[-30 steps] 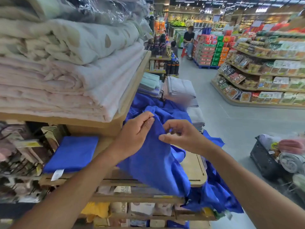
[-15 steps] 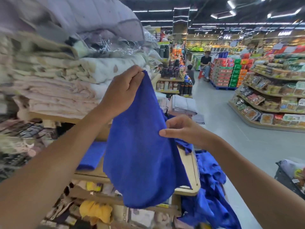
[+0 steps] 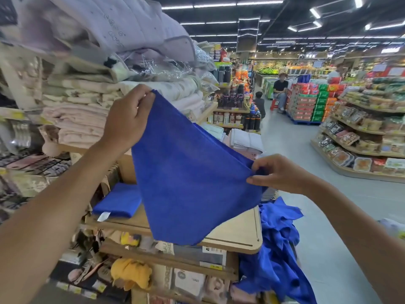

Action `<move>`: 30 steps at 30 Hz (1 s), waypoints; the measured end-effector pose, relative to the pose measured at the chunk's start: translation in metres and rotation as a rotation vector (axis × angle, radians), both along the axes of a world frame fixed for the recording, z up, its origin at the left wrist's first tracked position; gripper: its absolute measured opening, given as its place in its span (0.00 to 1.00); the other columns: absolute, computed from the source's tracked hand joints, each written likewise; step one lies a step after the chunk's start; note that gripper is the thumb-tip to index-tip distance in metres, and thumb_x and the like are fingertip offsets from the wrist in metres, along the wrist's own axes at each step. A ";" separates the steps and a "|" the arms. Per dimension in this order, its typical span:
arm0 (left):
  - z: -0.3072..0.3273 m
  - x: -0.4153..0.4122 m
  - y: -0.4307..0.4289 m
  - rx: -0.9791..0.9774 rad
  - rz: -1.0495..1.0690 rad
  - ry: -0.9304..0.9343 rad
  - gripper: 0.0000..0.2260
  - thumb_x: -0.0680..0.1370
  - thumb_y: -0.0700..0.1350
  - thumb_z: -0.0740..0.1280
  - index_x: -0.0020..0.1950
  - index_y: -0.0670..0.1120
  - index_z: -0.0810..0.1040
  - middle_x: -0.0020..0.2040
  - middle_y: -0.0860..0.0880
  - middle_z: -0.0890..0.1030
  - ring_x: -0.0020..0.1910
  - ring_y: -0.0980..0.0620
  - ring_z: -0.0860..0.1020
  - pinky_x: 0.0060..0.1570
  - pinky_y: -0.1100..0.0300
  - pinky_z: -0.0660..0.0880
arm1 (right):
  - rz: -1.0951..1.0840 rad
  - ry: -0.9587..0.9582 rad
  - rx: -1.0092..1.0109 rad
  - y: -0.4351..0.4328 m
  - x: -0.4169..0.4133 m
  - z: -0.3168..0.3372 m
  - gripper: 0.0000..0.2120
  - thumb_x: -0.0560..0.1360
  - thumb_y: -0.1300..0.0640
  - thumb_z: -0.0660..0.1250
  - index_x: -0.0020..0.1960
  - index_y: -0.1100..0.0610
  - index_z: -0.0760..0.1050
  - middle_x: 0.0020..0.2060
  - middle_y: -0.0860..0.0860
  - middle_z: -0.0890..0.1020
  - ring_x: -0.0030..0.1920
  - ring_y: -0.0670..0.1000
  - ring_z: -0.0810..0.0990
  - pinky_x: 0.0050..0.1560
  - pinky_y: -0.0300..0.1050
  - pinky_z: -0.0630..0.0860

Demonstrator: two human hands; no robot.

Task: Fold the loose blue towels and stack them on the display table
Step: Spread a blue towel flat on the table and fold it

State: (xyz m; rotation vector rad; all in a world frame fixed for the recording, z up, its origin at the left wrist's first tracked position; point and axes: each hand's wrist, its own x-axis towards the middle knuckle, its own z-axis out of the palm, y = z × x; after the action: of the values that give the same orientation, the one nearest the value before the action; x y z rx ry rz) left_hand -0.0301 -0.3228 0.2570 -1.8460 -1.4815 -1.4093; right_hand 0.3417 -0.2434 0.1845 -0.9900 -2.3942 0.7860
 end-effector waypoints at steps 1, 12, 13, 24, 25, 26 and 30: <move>-0.006 -0.001 -0.003 -0.009 0.009 0.002 0.11 0.86 0.54 0.56 0.51 0.50 0.73 0.37 0.45 0.76 0.37 0.48 0.75 0.39 0.50 0.69 | -0.035 -0.058 0.071 0.001 0.004 0.001 0.10 0.77 0.53 0.75 0.39 0.56 0.81 0.31 0.53 0.78 0.31 0.44 0.72 0.36 0.40 0.68; -0.085 -0.001 -0.031 -0.067 -0.030 -0.216 0.09 0.86 0.53 0.56 0.53 0.58 0.75 0.36 0.54 0.74 0.36 0.59 0.74 0.34 0.69 0.65 | -0.157 -0.096 0.378 -0.010 0.020 -0.009 0.10 0.70 0.65 0.70 0.42 0.50 0.81 0.33 0.42 0.80 0.39 0.39 0.77 0.39 0.27 0.70; -0.092 -0.002 -0.033 -0.065 -0.033 -0.235 0.09 0.87 0.52 0.56 0.54 0.55 0.75 0.37 0.52 0.74 0.35 0.56 0.74 0.35 0.67 0.66 | -0.178 -0.033 0.365 -0.011 0.020 -0.015 0.13 0.70 0.66 0.69 0.43 0.48 0.80 0.34 0.43 0.81 0.37 0.40 0.76 0.38 0.28 0.70; -0.158 -0.005 -0.043 -0.174 -0.006 -0.405 0.10 0.86 0.49 0.55 0.49 0.54 0.72 0.39 0.55 0.73 0.39 0.62 0.71 0.41 0.63 0.66 | -0.432 0.075 0.245 -0.014 0.021 -0.070 0.08 0.79 0.47 0.70 0.43 0.48 0.77 0.33 0.49 0.81 0.37 0.54 0.81 0.40 0.51 0.77; -0.162 -0.004 -0.043 -0.187 -0.008 -0.408 0.09 0.87 0.48 0.55 0.50 0.51 0.72 0.39 0.55 0.72 0.39 0.62 0.71 0.41 0.64 0.66 | -0.402 0.027 0.239 -0.013 0.021 -0.076 0.07 0.79 0.48 0.70 0.43 0.45 0.75 0.34 0.45 0.80 0.37 0.48 0.79 0.40 0.49 0.75; -0.166 -0.004 -0.042 -0.200 -0.012 -0.414 0.09 0.87 0.47 0.55 0.50 0.49 0.72 0.39 0.55 0.72 0.39 0.62 0.72 0.41 0.65 0.66 | -0.333 0.003 0.217 -0.014 0.022 -0.081 0.09 0.78 0.51 0.71 0.43 0.42 0.73 0.34 0.43 0.80 0.37 0.43 0.78 0.40 0.43 0.73; -0.178 -0.005 -0.041 -0.248 0.000 -0.422 0.09 0.87 0.43 0.55 0.51 0.45 0.73 0.40 0.54 0.73 0.39 0.66 0.72 0.41 0.71 0.66 | -0.097 -0.113 0.100 -0.014 0.024 -0.099 0.18 0.74 0.60 0.76 0.45 0.39 0.74 0.39 0.32 0.79 0.38 0.37 0.76 0.40 0.28 0.70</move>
State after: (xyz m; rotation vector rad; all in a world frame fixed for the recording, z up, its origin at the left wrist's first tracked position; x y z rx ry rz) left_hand -0.0353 -0.3634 0.0792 -1.7535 -1.9342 -1.7630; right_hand 0.3658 -0.2574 0.0852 -1.1275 -2.4329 0.5837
